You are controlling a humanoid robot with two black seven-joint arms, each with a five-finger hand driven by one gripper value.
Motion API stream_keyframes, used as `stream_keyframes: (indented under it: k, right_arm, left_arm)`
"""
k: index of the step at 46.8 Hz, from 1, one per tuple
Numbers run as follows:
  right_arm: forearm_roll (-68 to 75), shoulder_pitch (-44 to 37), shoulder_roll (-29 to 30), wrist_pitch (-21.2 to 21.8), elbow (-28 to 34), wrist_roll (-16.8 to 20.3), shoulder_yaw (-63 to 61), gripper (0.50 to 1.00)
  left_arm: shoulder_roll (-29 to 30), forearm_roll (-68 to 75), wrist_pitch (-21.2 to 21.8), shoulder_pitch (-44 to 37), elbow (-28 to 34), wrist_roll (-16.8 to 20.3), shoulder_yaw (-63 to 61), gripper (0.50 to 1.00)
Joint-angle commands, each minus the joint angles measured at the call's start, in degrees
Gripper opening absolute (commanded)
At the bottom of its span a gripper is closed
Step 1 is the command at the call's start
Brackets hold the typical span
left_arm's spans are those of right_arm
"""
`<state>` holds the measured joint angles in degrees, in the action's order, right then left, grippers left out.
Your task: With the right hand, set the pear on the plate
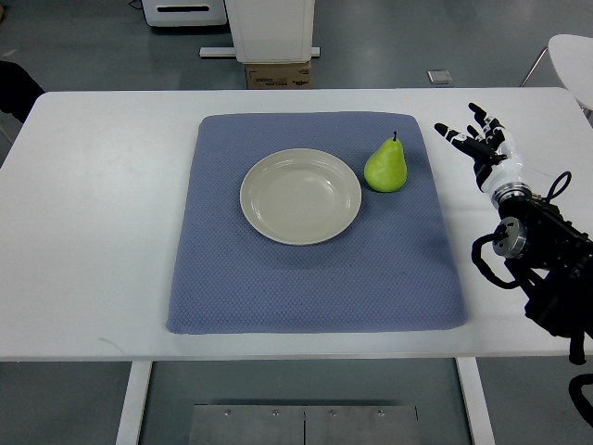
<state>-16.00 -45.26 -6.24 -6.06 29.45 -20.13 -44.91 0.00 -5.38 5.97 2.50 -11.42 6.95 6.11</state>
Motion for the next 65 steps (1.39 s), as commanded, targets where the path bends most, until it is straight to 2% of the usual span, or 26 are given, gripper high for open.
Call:
stream_keyframes:
  k: [1,59,65]
  right_arm:
    - [0.0,0.0,0.0,0.0,0.0,0.0,0.0,1.000]
    - [-0.1,-0.6,-0.2,1.0,0.3,-0.2,0.2,1.000]
    - [-0.1,-0.7,-0.5,2.7,0.3,-0.3,0.3,1.000]
  left_arm:
    - [0.0,0.0,-0.1,-0.1,0.0,0.0,0.0,1.000]
    - [0.0,-0.1,0.1,-0.1,0.1,0.0,0.1,1.000]
    - [0.0,-0.1,0.1,-0.1,0.1,0.0,0.0,1.000]
